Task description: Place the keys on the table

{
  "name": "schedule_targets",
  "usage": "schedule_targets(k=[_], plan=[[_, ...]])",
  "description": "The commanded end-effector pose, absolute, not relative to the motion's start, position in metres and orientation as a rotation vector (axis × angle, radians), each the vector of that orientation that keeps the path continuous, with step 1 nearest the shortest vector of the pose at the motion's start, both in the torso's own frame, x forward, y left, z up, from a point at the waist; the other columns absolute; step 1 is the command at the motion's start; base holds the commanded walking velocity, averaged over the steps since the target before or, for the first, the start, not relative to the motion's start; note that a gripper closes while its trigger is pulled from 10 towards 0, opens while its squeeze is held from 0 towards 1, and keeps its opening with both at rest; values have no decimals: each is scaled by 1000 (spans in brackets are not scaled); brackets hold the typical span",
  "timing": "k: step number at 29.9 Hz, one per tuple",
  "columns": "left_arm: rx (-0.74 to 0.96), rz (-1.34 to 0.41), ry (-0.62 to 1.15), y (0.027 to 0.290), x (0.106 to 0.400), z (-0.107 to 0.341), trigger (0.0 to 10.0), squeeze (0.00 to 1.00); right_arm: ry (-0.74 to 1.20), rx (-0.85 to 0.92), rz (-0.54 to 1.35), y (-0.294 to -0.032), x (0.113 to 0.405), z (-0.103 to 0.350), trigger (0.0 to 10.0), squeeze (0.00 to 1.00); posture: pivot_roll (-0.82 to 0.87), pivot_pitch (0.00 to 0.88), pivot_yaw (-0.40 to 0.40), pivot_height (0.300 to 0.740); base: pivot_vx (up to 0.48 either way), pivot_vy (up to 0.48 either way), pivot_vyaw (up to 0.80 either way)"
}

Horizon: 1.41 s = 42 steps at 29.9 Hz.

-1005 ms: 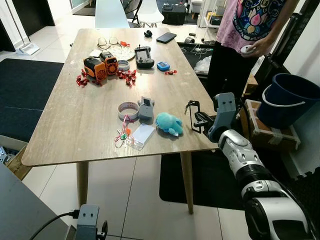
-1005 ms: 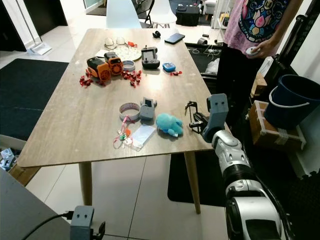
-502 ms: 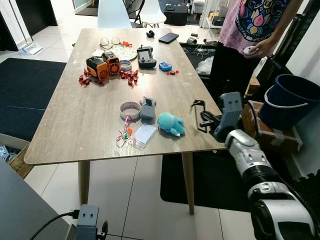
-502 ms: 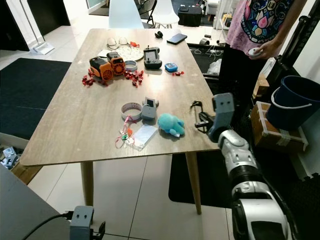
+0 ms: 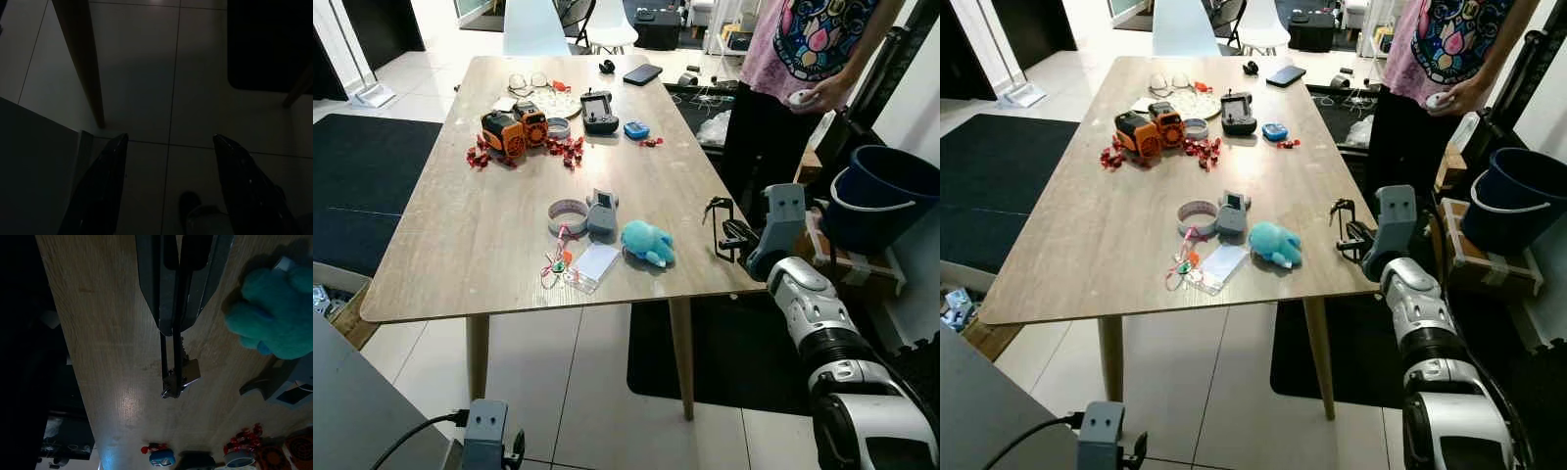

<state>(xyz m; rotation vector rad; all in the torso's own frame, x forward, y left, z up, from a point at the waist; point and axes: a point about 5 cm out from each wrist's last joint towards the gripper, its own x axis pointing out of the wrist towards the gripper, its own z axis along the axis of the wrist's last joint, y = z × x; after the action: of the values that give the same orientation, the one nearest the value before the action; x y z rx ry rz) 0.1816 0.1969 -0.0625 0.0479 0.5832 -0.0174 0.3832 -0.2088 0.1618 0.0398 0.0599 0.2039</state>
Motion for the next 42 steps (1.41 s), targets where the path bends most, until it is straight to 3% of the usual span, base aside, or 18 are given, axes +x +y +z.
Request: schedule_targets(k=[1, 29, 30, 31, 32, 42], plan=[[29, -18, 608, 193, 176, -67, 10000, 0, 58, 69, 199, -209, 384, 161, 10000, 0, 84, 74, -19, 740, 0, 0, 0], [25, -19, 615, 192, 175, -68, 10000, 0, 65, 61, 313, -190, 383, 160, 10000, 0, 82, 74, -23, 740, 0, 0, 0], [25, -18, 616, 192, 175, -68, 10000, 0, 63, 62, 302, -191, 384, 161, 10000, 620, 82, 73, -22, 740, 0, 0, 0], [25, -18, 617, 192, 175, -68, 10000, 0, 63, 60, 293, -191, 384, 161, 10000, 620, 82, 73, -22, 740, 0, 0, 0], [25, -18, 617, 192, 175, -68, 10000, 0, 63, 59, 288, -192, 384, 162, 10000, 1000, 82, 73, -22, 740, 0, 0, 0], [26, -18, 616, 193, 176, -67, 10000, 0, 31, 68, 215, -200, 386, 167, 10000, 1000, 82, 74, -21, 740, 0, 0, 0]])
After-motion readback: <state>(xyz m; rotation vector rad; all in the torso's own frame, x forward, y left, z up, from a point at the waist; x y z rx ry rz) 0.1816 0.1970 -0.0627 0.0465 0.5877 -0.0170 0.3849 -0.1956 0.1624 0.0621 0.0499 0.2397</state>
